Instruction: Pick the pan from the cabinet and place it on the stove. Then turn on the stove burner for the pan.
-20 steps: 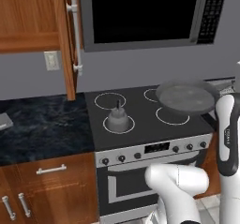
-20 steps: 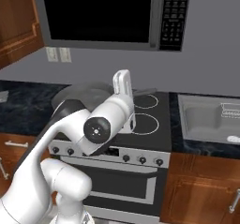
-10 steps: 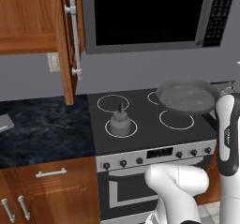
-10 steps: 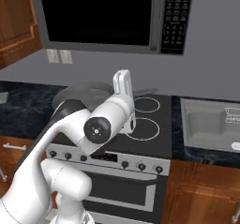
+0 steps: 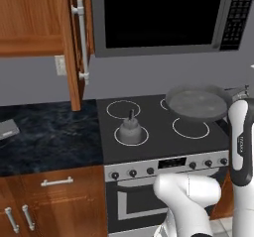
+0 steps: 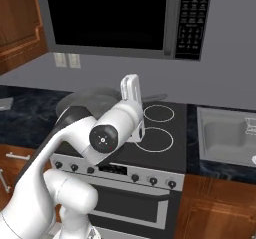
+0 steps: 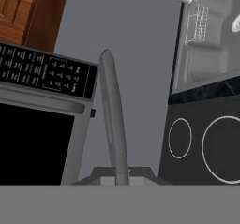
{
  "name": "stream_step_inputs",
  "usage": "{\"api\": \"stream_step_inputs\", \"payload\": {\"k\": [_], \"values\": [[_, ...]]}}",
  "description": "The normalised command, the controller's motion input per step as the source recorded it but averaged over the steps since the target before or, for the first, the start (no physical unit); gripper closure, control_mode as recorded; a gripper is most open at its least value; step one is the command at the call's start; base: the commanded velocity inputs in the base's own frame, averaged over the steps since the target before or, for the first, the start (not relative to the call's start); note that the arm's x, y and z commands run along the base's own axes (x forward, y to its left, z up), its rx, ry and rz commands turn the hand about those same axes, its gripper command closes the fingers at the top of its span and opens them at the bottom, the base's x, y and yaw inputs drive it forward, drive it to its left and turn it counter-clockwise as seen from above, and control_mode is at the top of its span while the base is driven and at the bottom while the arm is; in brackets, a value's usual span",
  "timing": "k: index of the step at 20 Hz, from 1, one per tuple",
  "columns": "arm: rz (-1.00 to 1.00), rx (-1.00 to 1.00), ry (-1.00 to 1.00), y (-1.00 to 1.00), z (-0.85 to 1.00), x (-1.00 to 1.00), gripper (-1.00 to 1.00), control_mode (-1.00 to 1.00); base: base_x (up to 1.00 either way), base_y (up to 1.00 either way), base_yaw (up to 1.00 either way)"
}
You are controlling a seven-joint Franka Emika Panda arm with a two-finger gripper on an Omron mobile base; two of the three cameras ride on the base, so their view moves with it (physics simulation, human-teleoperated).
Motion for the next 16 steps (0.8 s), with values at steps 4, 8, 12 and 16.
{"api": "stream_step_inputs", "payload": {"k": [4, 8, 12, 16], "values": [[0.0, 0.0, 0.0, 0.0, 0.0, 0.0, 1.0, 1.0, 0.25, 0.0, 0.04], [0.0, 0.0, 0.0, 0.0, 0.0, 0.0, 1.0, 1.0, 0.27, 0.0, 0.01], [0.0, 0.0, 0.0, 0.0, 0.0, 0.0, 1.0, 1.0, 0.28, 0.0, 0.0], [0.0, 0.0, 0.0, 0.0, 0.0, 0.0, 1.0, 1.0, 0.25, 0.01, 0.0]]}}
